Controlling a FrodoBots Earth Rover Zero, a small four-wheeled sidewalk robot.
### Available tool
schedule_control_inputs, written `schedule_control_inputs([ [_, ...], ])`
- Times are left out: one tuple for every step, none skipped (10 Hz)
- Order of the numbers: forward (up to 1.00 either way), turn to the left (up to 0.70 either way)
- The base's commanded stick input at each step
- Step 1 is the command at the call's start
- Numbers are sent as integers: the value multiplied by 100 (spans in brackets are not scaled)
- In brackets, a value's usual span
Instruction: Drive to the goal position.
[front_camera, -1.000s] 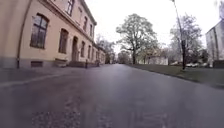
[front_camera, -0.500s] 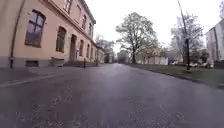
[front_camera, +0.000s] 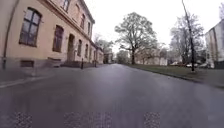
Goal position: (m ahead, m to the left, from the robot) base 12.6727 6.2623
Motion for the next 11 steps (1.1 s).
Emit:
schedule_control_inputs([
  [100,0],
  [100,0],
  [100,0],
  [100,0],
  [100,0],
  [100,0],
  [100,0],
  [100,0],
  [100,0],
  [100,0],
  [100,0],
])
